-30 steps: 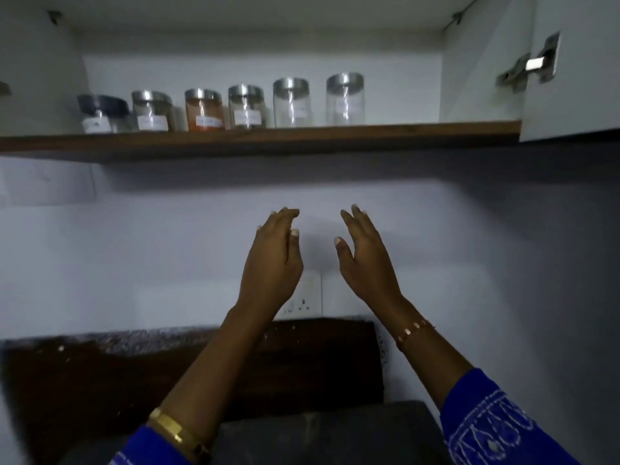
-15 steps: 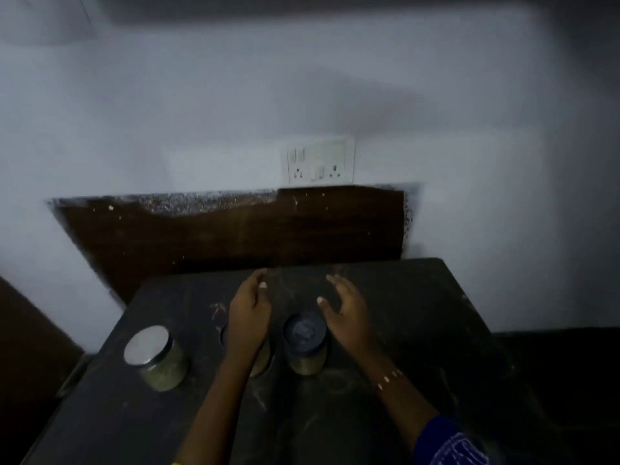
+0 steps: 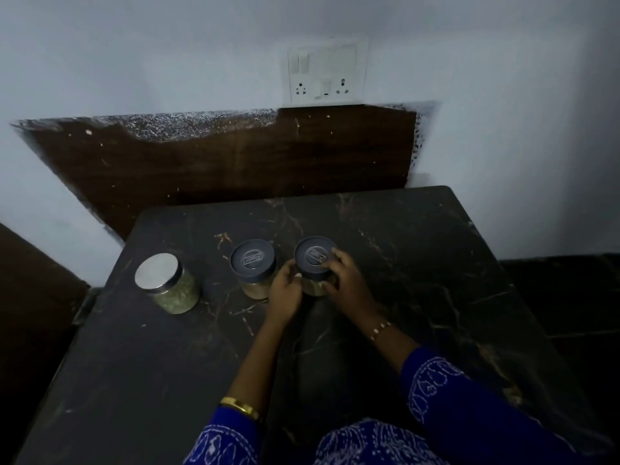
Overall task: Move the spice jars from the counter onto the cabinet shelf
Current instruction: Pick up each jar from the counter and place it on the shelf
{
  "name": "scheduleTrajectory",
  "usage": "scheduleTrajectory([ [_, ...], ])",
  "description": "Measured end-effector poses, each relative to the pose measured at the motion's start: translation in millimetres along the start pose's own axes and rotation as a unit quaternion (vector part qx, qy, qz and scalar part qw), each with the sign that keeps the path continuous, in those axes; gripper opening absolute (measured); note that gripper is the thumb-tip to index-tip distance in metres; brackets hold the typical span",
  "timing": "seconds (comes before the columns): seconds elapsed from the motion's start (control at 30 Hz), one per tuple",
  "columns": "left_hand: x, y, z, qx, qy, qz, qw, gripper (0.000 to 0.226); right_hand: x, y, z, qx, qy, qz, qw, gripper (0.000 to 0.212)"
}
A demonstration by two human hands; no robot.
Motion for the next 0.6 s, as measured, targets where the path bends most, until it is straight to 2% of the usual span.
scheduleTrajectory([
  [0.07,-5,-2,2,0.011,-0.024,0.01,1.0,0.044,2,-2,2,0.0,-0.012,-0.018,1.0,0.034],
  [0.2,-2,-2,6,0.038,-0.06,-0.013,0.997,0.038,19,-1,-10,-0.042,0.064,-0.059,0.995,0.012],
  [0.33,4,1,0,0.039,-0.086,-0.015,0.995,0.033,43,4,-23,-0.077,0.163,-0.065,0.981,0.011],
  [0.47,16,5,-2,0.045,-0.087,-0.047,0.994,0.029,73,2,-10,-0.095,0.338,0.009,0.936,0.019],
  [0.53,13,1,-9,0.04,-0.104,0.001,0.994,0.028,88,-2,0,-0.082,0.414,0.031,0.906,0.018],
  [0.6,-1,-8,-17,0.061,-0.172,0.096,0.978,0.03,101,-3,8,-0.064,0.494,0.025,0.867,0.02],
])
Point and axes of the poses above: each hand's wrist, its own y-axis towards the middle knuckle, its own x-axis out of the back of the hand, z = x × y, the point moved 9 cm from there along y, towards the middle knuckle, and after that the axes turned 2 degrees about x, right-handed, at the moved point
